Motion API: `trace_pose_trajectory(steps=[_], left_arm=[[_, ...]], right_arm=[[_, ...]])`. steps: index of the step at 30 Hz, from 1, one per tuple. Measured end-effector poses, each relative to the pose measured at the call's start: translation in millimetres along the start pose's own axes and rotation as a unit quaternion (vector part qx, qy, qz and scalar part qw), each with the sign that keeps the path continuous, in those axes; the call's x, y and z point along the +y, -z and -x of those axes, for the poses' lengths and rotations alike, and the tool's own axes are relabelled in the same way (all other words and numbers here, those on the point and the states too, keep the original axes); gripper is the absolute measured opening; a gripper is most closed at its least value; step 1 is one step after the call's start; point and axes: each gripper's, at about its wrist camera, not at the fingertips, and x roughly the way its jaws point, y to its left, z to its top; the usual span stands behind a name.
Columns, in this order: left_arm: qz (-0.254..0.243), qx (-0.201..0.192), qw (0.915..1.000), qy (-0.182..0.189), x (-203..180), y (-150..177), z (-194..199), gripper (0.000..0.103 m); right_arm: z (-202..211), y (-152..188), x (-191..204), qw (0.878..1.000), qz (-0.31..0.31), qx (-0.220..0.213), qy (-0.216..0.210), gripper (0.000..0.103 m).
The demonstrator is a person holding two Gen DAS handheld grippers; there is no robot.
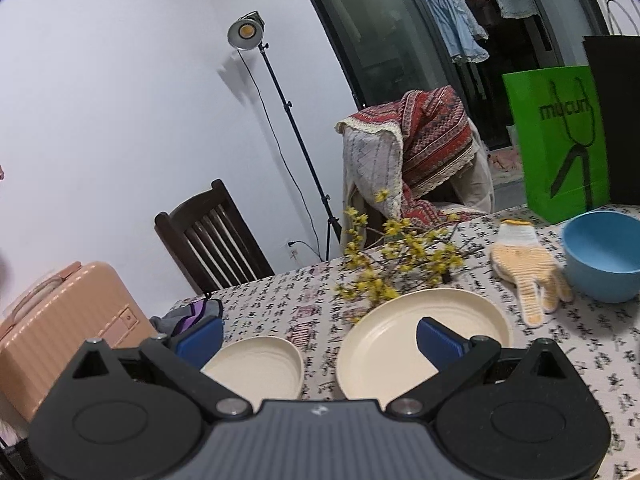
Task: Organize plates and bowls
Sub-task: 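Move both open tools toward the cream plates beside the pink suitcase, then close both grippers on the rim of a cream plate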
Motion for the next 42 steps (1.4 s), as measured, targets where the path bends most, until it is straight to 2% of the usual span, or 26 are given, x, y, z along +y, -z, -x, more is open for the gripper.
trace_pose_trajectory(steps=[11,21,29,32,37,42], left_arm=[[0.010,0.008,0.9996,-0.024,15.7,-18.4,-38.1,0.103],[0.025,0.028,0.9983,-0.044,30.2,-32.4,-81.8,0.103],[0.027,0.036,0.9971,-0.062,46.1,-25.1,-108.2,0.103],[0.033,0.044,0.9968,-0.058,52.8,-21.1,-116.4,0.103],[0.040,0.043,0.9957,-0.072,63.2,-16.3,-125.2,0.103],[0.047,0.048,0.9951,-0.073,69.1,-11.0,-130.2,0.103]], right_arm=[[-48.7,1.6,21.8,1.000,-0.027,0.011,0.006,0.103],[-90.5,4.8,24.5,0.997,-0.072,0.024,0.014,0.103],[-120.7,12.8,19.5,0.995,-0.093,0.023,0.027,0.103],[-127.7,23.7,19.1,0.996,-0.084,0.014,0.016,0.103],[-139.6,36.2,32.9,1.000,-0.017,0.017,0.010,0.103],[-143.3,41.1,34.9,1.000,-0.005,0.024,0.003,0.103]])
